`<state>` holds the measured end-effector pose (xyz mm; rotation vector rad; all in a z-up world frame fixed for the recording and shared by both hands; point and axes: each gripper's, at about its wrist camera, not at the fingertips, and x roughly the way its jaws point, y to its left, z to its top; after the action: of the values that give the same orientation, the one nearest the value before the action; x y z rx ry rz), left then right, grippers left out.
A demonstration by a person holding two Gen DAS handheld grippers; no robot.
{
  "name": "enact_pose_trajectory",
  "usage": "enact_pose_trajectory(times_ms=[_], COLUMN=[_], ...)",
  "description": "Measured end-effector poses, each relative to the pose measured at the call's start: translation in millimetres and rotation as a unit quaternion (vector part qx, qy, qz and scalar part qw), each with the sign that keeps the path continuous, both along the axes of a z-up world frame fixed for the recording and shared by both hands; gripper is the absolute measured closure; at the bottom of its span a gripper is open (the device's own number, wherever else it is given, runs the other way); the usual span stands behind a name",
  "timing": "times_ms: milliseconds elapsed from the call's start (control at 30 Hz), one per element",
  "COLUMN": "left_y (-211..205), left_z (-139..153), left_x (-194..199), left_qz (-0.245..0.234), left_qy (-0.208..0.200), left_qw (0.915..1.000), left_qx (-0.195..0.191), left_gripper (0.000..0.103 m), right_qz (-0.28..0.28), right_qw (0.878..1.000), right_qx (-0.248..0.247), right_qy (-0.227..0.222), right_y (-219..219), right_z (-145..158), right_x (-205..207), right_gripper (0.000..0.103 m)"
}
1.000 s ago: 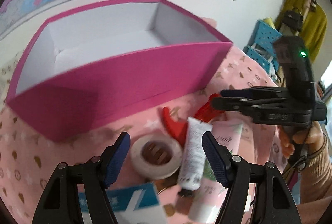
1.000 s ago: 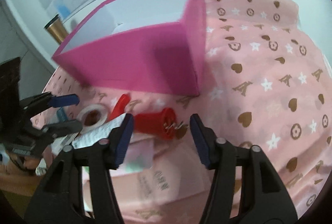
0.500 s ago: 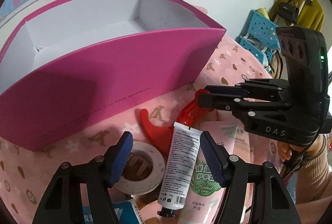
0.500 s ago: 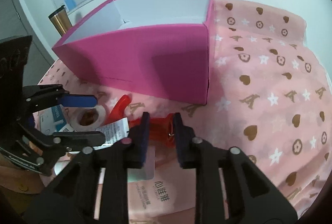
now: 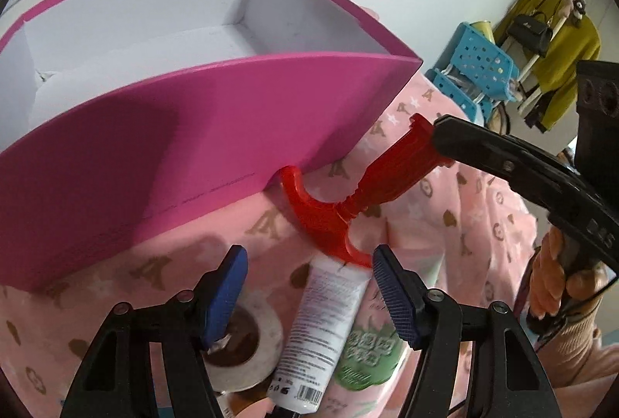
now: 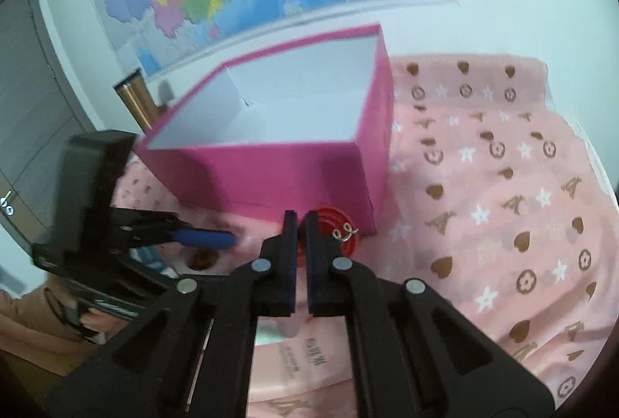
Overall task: Organize rigid objects
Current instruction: 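Close the right gripper on the red object's shaft, then lift the red object and carry it over the magenta box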
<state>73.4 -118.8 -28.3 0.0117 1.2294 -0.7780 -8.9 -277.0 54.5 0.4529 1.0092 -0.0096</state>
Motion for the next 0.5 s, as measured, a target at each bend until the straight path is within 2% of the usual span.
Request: enact_pose_trajectory(times_ms=[300, 500], left_y=[-11.5, -24.0], left_z=[0.3, 3.7], left_x=[3.7, 2.3], left_qz=[-0.014, -0.013], left_qy=[0.02, 0.002], left_qw=[0.9994, 0.9998], left_qx=[-0.025, -0.014], left_gripper=[0.035, 0.035], right_qz=[0.008, 0.018], right_qw=[0.999, 0.999], right_qx=[0.028, 0.035], right_qy=[-0.038, -0.024], right_y=[1.5, 6.6], right_z=[20.6, 12.1], right_x=[9.3, 14.9], right_gripper=[0.1, 0.1])
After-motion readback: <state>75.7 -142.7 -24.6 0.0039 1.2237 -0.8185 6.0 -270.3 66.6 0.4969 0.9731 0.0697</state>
